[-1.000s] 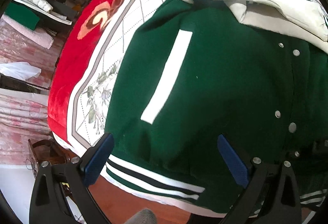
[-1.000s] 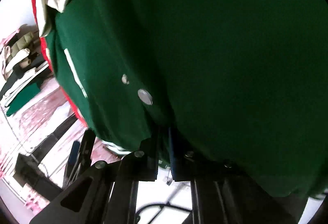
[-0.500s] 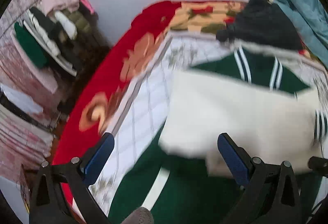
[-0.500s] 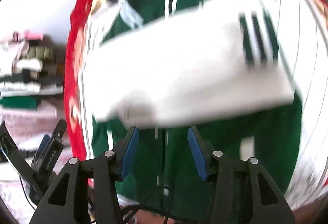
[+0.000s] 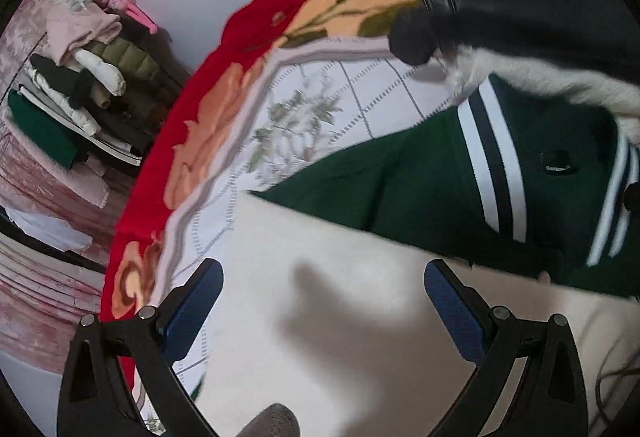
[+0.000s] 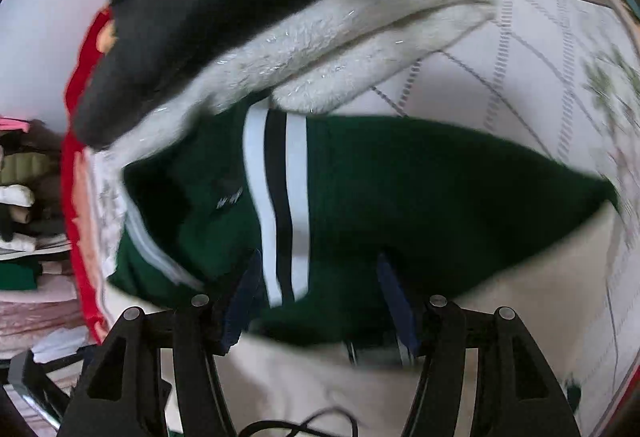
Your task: Fold large clothes
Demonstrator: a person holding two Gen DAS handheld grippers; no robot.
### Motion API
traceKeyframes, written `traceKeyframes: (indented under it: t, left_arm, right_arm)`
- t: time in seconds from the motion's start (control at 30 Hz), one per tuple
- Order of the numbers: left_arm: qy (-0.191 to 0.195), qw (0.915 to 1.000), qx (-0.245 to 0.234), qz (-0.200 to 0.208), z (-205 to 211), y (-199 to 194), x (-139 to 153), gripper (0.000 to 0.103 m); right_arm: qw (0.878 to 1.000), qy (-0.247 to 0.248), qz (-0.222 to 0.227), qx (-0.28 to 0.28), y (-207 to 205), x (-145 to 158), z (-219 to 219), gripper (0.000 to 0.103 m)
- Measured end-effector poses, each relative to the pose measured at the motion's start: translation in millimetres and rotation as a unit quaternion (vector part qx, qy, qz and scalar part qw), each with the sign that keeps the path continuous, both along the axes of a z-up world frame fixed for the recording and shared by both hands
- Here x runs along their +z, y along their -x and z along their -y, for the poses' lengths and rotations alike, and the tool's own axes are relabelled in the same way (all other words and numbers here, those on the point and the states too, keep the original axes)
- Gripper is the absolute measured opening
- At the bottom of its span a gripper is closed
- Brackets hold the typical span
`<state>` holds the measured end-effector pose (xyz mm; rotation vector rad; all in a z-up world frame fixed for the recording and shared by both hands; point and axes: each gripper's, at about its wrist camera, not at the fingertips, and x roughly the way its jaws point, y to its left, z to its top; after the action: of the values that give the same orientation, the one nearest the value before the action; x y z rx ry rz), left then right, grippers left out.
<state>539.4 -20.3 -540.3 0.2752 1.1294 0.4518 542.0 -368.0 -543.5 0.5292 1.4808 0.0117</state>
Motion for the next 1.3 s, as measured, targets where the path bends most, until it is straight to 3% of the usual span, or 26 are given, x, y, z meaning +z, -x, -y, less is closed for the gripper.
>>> traceKeyframes:
  t: [0.1, 0.13, 0.2, 0.3, 0.37, 0.47, 0.53, 0.6, 0.67, 0.77, 0.83, 0.93, 1.03, 1.07, 1.2, 1.23, 1.3]
  left_arm:
    - [-0.007, 0.9999, 0.001, -0.011, 3.5, -13.2, -15.9, 0.103]
    - [-0.008, 0.9999, 0.003, -0.015, 4.3, -17.0, -20.7, 0.103]
    - [-0.006, 0.9997, 0.007, -0.023, 4.0, -22.3, -29.4, 0.103]
    - [-0.014, 0.9996, 0.006, -0.026, 8.5, -26.7, -33.2, 0.103]
    - [-0.009, 0.9996, 0.005, -0.026, 9.2, -26.5, -26.1, 0.103]
    - [0.01, 0.9999, 0.001, -0.009, 11.4, -15.2, 1.2, 0.103]
    - [0.025, 0.9996, -0.005, 0.008, 14.8, -2.2, 22.9, 0.103]
    - [0.046, 0.9986, -0.016, 0.021, 20.1, 24.5, 48.1, 0.103]
    - [0.06, 0.9976, -0.026, 0.022, 25.8, 47.6, 60.5, 0.103]
    - [0.079, 0.9957, -0.048, 0.001, 34.9, 90.6, 65.6, 0.103]
    - [0.082, 0.9942, -0.063, -0.027, 43.0, 122.3, 53.6, 0.103]
    - [0.093, 0.9894, -0.071, -0.085, 52.4, 160.6, 20.9, 0.103]
    - [0.09, 0.9858, -0.078, -0.119, 60.7, 188.0, -7.5, 0.103]
    - [0.093, 0.9848, -0.077, -0.125, 62.7, 197.7, -17.0, 0.103]
    - [0.107, 0.9823, -0.068, -0.138, 63.9, 215.5, -39.2, 0.103]
    - [0.114, 0.9821, -0.064, -0.136, 62.4, 218.2, -41.4, 0.103]
    - [0.13, 0.9808, -0.055, -0.135, 59.5, 217.4, -45.9, 0.103]
  right_arm:
    - [0.999, 0.03, -0.025, 0.017, -19.0, -22.6, -14.7, 0.06]
    - [0.999, 0.045, -0.019, 0.022, -17.4, -20.0, -13.2, 0.044]
    - [0.994, 0.1, -0.008, 0.035, -24.8, -17.1, -19.3, 0.023]
    - [0.997, 0.075, -0.001, 0.024, -29.6, -21.6, -9.0, 0.018]
    - [0.998, 0.055, 0.002, 0.043, -30.3, -18.8, -2.9, 0.019]
    - [0.997, -0.052, 0.008, 0.05, -10.2, 4.7, 34.6, 0.023]
    - [0.997, -0.066, 0.021, 0.045, 18.9, 31.0, 65.7, 0.046]
    - [0.997, -0.055, 0.043, 0.04, 60.5, 59.9, 99.0, 0.066]
    - [0.998, -0.035, 0.047, 0.035, 100.0, 78.5, 122.0, 0.068]
    - [0.999, 0.005, 0.013, 0.033, 182.2, 89.9, 147.7, 0.068]
    - [0.998, 0.044, -0.02, 0.046, 222.1, 81.9, 155.4, 0.068]
    - [0.995, 0.054, -0.066, 0.06, 266.1, 51.2, 156.9, 0.068]
    - [0.988, 0.086, -0.084, 0.095, 284.5, 19.9, 142.1, 0.067]
    - [0.985, 0.102, -0.086, 0.106, 285.9, 10.4, 135.1, 0.063]
    - [0.984, 0.14, -0.054, 0.092, 283.1, -2.9, 125.0, 0.018]
    - [0.986, 0.142, -0.046, 0.079, 283.5, -1.4, 127.7, 0.013]
    - [0.992, 0.115, -0.043, 0.015, 284.7, -2.8, 142.4, 0.013]
